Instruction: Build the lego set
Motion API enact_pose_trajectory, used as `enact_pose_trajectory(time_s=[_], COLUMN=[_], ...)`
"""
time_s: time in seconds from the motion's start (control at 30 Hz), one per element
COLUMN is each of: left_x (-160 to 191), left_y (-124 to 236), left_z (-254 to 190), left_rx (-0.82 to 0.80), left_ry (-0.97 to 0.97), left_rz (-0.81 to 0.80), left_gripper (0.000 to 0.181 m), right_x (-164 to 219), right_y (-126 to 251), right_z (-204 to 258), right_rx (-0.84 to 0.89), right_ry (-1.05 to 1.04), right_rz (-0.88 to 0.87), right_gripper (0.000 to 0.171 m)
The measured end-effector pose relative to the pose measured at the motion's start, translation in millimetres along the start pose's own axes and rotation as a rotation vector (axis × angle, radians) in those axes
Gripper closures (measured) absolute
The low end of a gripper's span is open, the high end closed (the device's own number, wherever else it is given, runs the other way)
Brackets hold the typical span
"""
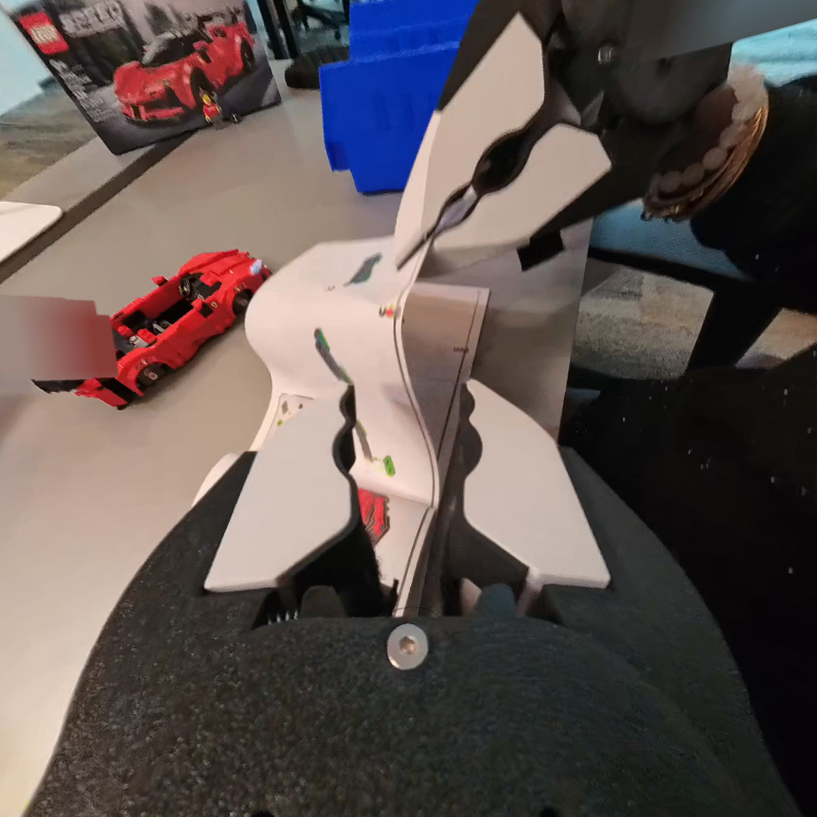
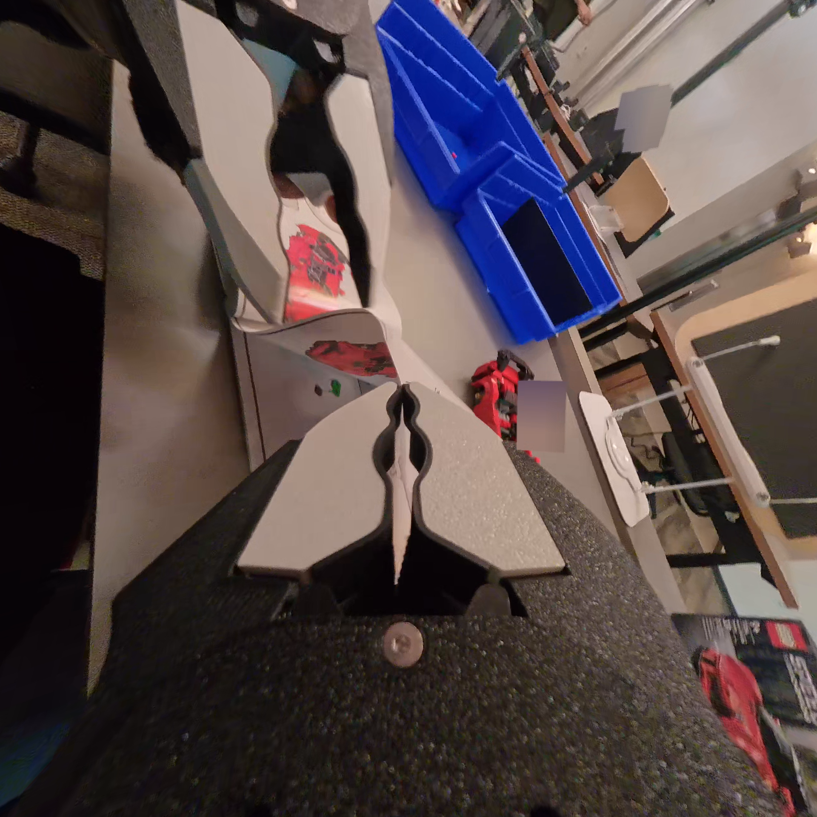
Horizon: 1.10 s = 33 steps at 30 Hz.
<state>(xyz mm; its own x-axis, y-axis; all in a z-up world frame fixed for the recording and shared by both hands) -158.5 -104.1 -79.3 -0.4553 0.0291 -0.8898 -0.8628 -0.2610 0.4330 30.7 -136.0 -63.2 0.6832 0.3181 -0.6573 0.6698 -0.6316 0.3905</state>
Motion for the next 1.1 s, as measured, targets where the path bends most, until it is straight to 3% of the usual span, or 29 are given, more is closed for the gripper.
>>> enact_pose_trajectory(time_s=[0.1,0.13,0.2,0.27,0.33,0.37,0.47,0.53,0.63,0.77,0.97,1.1], left_x=[-8.6,-8.2,-4.7,0.8,11.9,18.9,41.8,53.4,60.3,72.5,109.4,114.0], left_y=[-1.4,-2.3,-0.8,9.2,25.9,34.8,54.8,61.2,68.8,78.8,90.9,97.1], left_z=[-1.0,0.2,1.7,6.2,14.4,18.0,21.8,20.9,22.1,18.9,16.3,17.5], left_rx=[-0.08,-0.125,-0.182,-0.25,-0.296,-0.309,-0.322,-0.339,-0.377,-0.432,-0.458,-0.456], left_ry=[-0.014,-0.039,-0.077,-0.042,0.047,0.11,0.312,0.408,0.52,0.662,1.012,1.058], left_rz=[-0.008,0.025,0.079,0.056,0.005,-0.033,-0.141,-0.185,-0.256,-0.301,-0.321,-0.326], left_gripper=[0.135,0.143,0.179,0.181,0.181,0.181,0.181,0.181,0.181,0.181,0.181,0.181], right_x=[-15.5,-20.5,-29.8,-36.7,-37.3,-34.4,-17.5,-7.3,4.0,4.4,-2.9,-11.4], right_y=[-8.2,-10.8,-15.4,-13.8,-6.8,-4.1,-16.3,-49.4,-104.9,-142.8,-151.6,-161.3], right_z=[-1.0,-1.6,-4.0,-12.8,-30.5,-40.9,-58.1,-51.0,-26.5,-8.7,-5.7,4.0], right_rx=[-0.031,-0.04,-0.04,-0.009,0.019,0.036,0.01,-0.225,-0.487,-0.517,-0.542,-0.564], right_ry=[0.041,0.051,0.063,0.001,-0.183,-0.312,-0.776,-0.966,-0.964,-0.968,-0.932,-0.807], right_rz=[-0.04,-0.054,-0.088,-0.171,-0.298,-0.368,-0.56,-0.488,-0.208,-0.128,-0.106,0.008], right_gripper=[0.171,0.171,0.17,0.157,0.14,0.141,0.171,0.171,0.171,0.171,0.171,0.171])
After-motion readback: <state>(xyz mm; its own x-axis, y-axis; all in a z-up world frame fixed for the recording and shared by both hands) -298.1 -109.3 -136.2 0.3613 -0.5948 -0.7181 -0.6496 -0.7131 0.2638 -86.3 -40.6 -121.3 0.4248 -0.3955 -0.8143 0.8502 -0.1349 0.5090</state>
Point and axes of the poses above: each gripper's, where its closed fingertips meet, y back along the fingers, x out of its underside, z = x × y across the jaws, the point moved 10 cm from there along y, back along the fingers, and after that the axes turned 3 degrees about -x, right-handed, at the moved point
